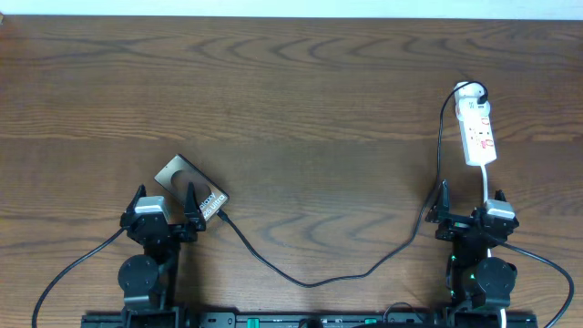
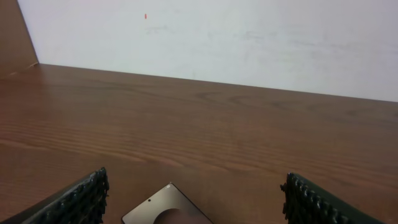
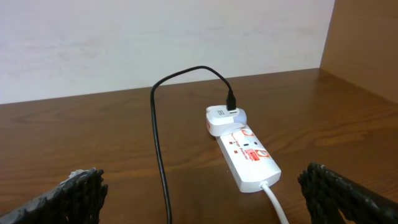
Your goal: Plug charger to phone and switch on socket
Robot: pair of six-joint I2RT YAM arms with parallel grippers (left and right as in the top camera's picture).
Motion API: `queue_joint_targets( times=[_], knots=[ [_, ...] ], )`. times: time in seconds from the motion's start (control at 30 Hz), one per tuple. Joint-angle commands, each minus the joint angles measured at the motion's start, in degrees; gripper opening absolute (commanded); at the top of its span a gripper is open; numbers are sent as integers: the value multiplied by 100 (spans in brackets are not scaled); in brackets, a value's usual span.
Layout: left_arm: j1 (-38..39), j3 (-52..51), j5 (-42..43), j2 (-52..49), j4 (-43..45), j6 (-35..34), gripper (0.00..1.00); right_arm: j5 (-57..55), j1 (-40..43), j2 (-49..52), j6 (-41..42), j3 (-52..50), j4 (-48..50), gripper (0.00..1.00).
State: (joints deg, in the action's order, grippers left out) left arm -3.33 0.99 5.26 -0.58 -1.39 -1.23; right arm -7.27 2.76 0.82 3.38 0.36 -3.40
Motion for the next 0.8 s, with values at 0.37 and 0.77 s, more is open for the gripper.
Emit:
queue_joint_targets(
  times=[0.37,0.77],
  knots=[
    [-24,-72,160,24,-223,55,88,11,-186,-55,-87,-4,-22,99],
    [-24,-72,162,24,-223,52,87,11,-201,-55,-90,-4,-24,99]
  ],
)
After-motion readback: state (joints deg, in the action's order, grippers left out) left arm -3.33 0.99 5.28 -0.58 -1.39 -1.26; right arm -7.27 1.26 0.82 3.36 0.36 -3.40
